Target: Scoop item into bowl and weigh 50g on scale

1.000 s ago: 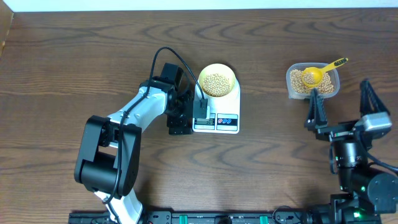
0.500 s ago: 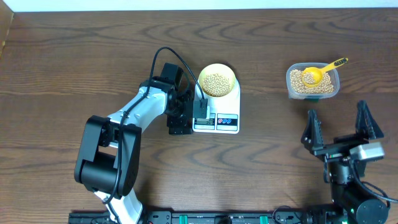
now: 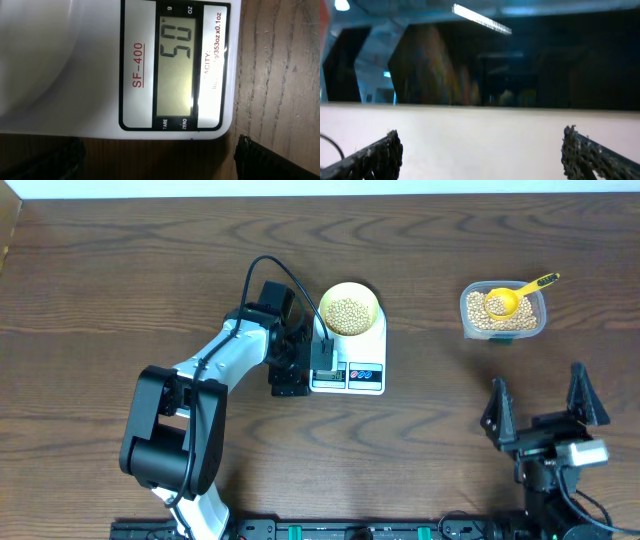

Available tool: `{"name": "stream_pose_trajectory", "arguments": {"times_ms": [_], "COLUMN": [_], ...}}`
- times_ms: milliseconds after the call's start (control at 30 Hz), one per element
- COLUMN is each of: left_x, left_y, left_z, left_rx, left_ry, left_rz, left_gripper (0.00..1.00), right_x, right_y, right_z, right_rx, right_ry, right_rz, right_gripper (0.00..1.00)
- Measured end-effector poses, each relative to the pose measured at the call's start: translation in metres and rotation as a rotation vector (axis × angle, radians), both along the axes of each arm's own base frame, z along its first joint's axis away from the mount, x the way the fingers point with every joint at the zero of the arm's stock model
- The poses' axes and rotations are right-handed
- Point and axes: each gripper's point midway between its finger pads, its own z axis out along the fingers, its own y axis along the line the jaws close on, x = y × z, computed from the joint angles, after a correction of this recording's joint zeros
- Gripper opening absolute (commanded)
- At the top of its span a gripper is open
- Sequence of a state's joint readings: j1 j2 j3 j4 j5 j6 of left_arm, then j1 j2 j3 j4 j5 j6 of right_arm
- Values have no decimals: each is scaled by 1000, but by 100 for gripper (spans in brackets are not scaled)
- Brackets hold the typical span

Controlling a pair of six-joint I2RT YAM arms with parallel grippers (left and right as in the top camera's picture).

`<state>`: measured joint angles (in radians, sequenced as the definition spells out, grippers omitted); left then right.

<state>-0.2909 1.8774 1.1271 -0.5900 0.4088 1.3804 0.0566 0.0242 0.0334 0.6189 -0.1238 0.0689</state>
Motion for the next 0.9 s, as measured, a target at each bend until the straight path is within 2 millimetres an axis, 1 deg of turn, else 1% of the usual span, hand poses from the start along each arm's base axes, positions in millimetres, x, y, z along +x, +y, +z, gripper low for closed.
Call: {"name": "stream_pose_trajectory", "arguments": {"times_ms": [67, 267, 367, 533, 633, 767, 900], "left_x": [0, 0, 0, 0, 0, 0, 0], "left_y": [0, 0, 0, 0, 0, 0, 0], "left_z": [0, 0, 0, 0, 0, 0, 0], "left_rx": [0, 0, 0, 0, 0, 0, 0], "left_ry": [0, 0, 0, 0, 0, 0, 0], "left_rz": [0, 0, 0, 0, 0, 0, 0], "left_gripper": [98, 98, 97, 98, 97, 98, 97], "right_x": [-1, 3, 11, 17, 25, 37, 43], "right_y": [0, 0, -1, -5, -8, -17, -26], "right_z": [-1, -10, -21, -31, -46, -73, -90], "right_rx": [1, 0, 0, -1, -1, 14, 31], "right_ry": [-9, 19, 72, 120, 185, 308, 379], "right_rz": [0, -2, -7, -27, -42, -90, -136], "right_gripper": [99, 99, 99, 99, 99, 99, 99]}}
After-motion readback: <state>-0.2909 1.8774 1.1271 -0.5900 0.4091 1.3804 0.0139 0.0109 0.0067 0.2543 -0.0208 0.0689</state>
